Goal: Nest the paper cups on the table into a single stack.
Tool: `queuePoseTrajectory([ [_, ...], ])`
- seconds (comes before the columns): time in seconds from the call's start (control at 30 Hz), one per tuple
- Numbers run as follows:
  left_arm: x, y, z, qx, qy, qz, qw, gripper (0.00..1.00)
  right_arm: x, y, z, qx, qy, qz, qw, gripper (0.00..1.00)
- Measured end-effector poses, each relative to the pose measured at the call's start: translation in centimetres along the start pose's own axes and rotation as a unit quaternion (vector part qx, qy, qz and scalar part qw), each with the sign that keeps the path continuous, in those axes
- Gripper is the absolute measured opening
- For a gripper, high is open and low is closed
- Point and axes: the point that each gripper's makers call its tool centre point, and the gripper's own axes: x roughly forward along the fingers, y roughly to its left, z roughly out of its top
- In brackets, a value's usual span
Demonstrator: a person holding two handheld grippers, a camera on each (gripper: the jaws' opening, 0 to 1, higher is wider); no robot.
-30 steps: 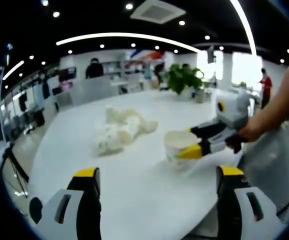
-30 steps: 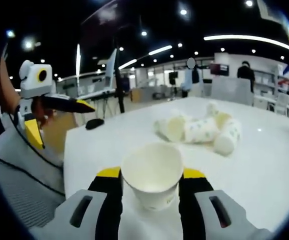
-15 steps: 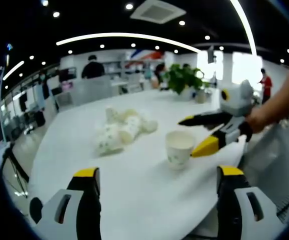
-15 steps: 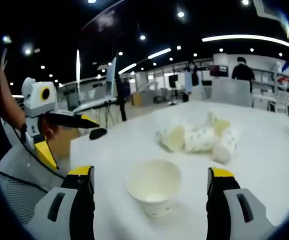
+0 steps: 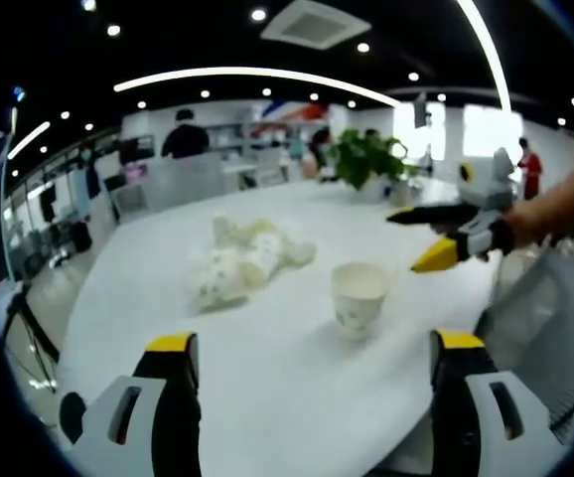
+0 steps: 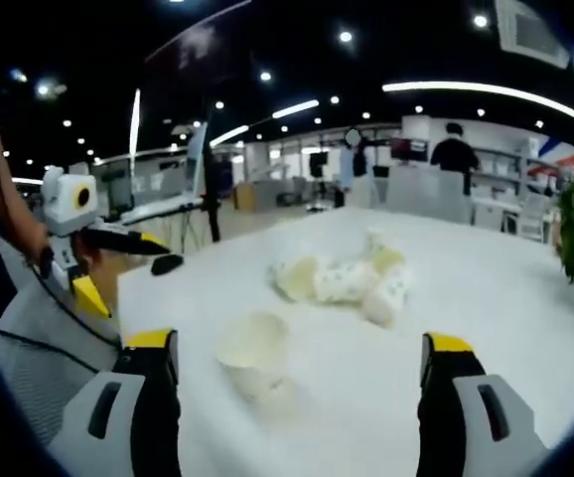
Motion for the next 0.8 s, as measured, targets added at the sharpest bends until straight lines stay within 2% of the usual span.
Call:
queuePoseTrajectory([
  [0.33, -0.2, 0.1, 0.2, -0.001, -0.004, 0.006, 1.0, 0.96, -3.5, -0.1, 0.0, 0.002, -0.016, -0.031, 0.9994, 0.99],
  [0.7, -0.2, 0.2, 0.0, 0.006, -0.004, 0.006, 1.0, 0.96, -4.0, 0.2, 0.6, -0.008, -0.027, -0.042, 0.9987, 0.97],
  [0.8, 0.1, 0.0, -0.5, 0.016, 0.009, 0.004, 0.9998, 0.98, -4.0, -0.3, 0.0, -0.005, -0.022, -0.051, 0.9984, 0.97],
])
